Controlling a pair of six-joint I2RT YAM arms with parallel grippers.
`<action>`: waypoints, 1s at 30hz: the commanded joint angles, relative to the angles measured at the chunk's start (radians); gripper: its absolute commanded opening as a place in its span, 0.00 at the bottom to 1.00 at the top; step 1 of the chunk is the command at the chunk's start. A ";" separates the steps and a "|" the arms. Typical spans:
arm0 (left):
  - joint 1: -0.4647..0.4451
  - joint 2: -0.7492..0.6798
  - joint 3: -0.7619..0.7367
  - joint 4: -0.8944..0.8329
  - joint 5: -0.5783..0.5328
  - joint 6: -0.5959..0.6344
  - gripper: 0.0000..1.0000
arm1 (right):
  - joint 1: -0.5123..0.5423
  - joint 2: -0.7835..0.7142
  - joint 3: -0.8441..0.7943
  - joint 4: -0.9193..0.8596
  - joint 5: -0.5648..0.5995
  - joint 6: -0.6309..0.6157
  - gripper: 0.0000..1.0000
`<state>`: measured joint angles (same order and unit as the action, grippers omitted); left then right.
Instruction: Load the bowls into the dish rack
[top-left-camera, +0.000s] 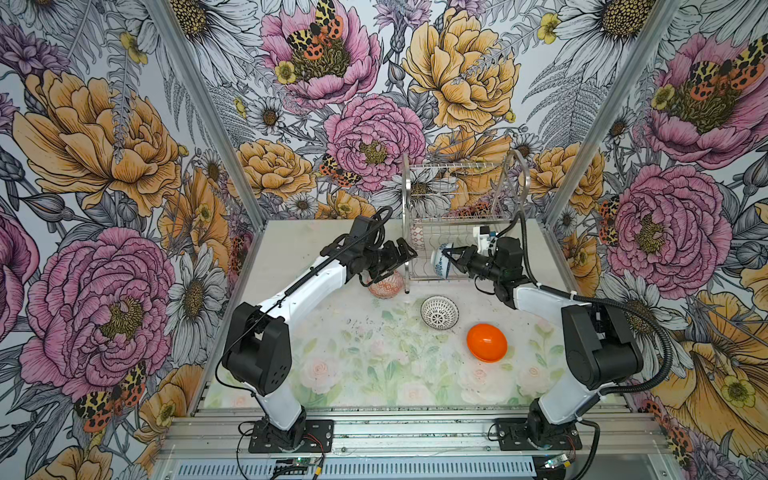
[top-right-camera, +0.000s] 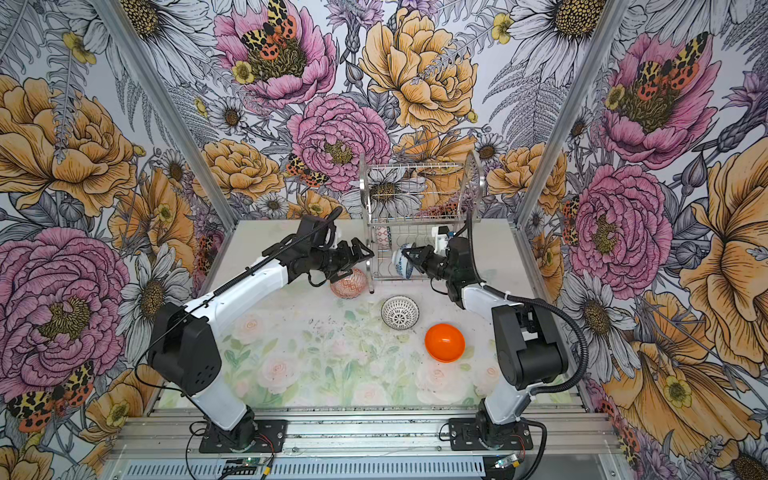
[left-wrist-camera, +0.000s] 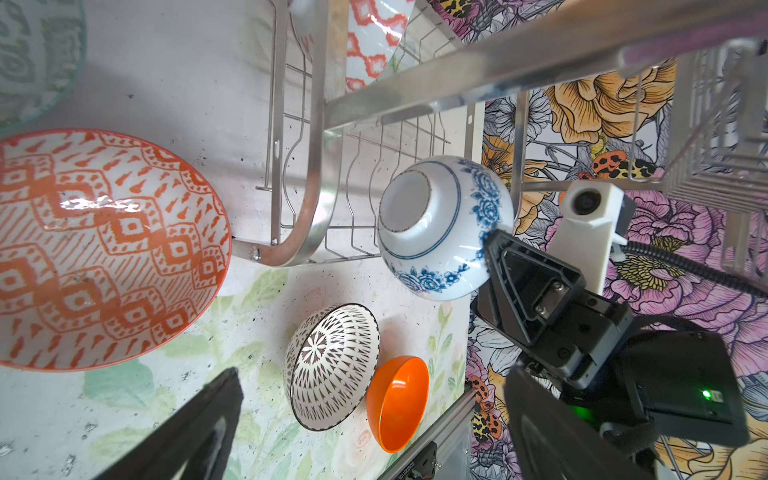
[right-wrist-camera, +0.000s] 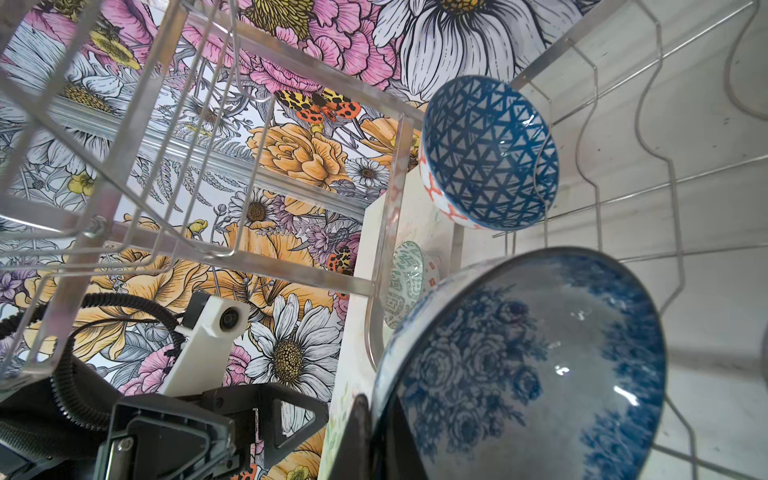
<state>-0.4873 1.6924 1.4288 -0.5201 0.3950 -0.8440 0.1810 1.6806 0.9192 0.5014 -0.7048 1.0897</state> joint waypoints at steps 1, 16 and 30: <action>0.006 0.006 0.015 -0.006 0.025 0.023 0.98 | -0.008 0.013 -0.002 0.071 -0.029 0.035 0.00; 0.003 0.009 0.015 -0.008 0.025 0.021 0.99 | -0.013 0.043 -0.013 0.168 -0.072 0.102 0.00; 0.003 0.013 0.022 -0.020 0.028 0.026 0.99 | -0.017 0.094 -0.032 0.360 -0.077 0.237 0.00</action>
<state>-0.4877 1.6924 1.4288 -0.5293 0.4023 -0.8368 0.1749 1.7634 0.8978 0.7391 -0.7609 1.2819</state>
